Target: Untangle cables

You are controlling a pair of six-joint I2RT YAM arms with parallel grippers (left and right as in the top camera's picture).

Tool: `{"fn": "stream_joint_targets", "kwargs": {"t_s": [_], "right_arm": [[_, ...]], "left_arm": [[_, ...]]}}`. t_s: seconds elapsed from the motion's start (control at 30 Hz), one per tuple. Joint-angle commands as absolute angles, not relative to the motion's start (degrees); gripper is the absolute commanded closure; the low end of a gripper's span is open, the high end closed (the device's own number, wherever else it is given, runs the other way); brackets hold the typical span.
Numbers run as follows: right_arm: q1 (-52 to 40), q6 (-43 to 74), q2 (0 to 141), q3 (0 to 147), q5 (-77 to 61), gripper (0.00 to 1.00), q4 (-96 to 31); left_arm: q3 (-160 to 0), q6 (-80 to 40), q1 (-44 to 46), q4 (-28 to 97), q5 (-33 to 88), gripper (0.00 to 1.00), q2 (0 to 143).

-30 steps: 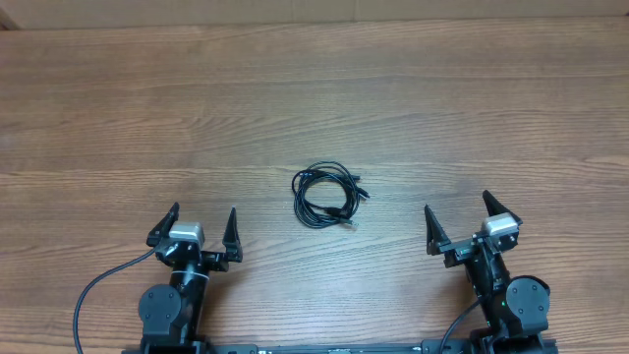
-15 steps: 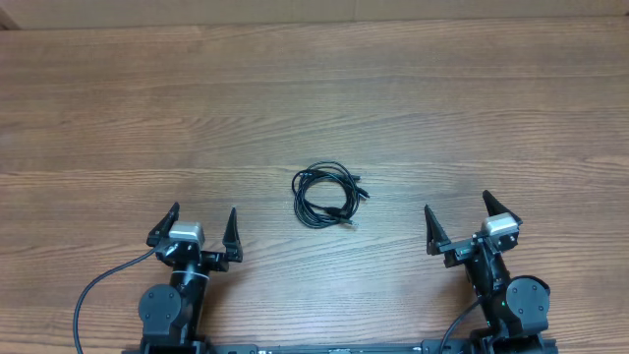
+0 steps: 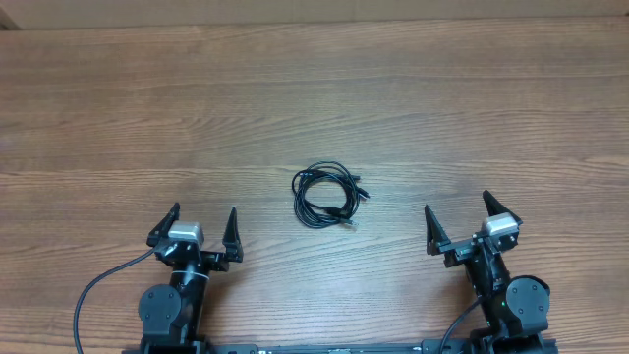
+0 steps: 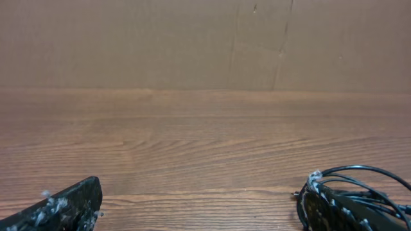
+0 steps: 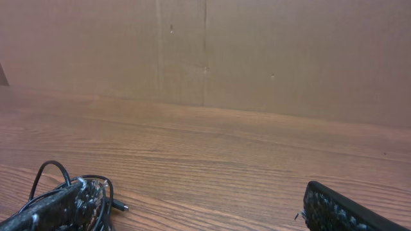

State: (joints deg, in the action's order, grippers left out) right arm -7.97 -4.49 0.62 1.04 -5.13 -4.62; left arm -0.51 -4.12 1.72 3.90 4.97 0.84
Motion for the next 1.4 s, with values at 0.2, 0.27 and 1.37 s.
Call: {"fn": "stream_joint_targets", "kwargs": {"t_s": [0.2, 0.27, 1.37], "right_arm": [[-8.3, -4.4, 0.2, 0.5, -5.0, 0.0, -4.4], [-8.3, -4.3, 0.2, 0.9, -4.7, 0.0, -5.1], [-8.3, 3.7, 42.8, 38.8, 1.4, 0.0, -37.4]], "left_arm": [[-0.4, -5.1, 1.1, 4.1, 5.8, 0.01, 0.3], [-0.5, -5.1, 1.1, 4.4, 5.7, 0.0, 0.3], [-50.5, -5.4, 1.1, 45.9, 6.7, 0.0, 54.9]]}}
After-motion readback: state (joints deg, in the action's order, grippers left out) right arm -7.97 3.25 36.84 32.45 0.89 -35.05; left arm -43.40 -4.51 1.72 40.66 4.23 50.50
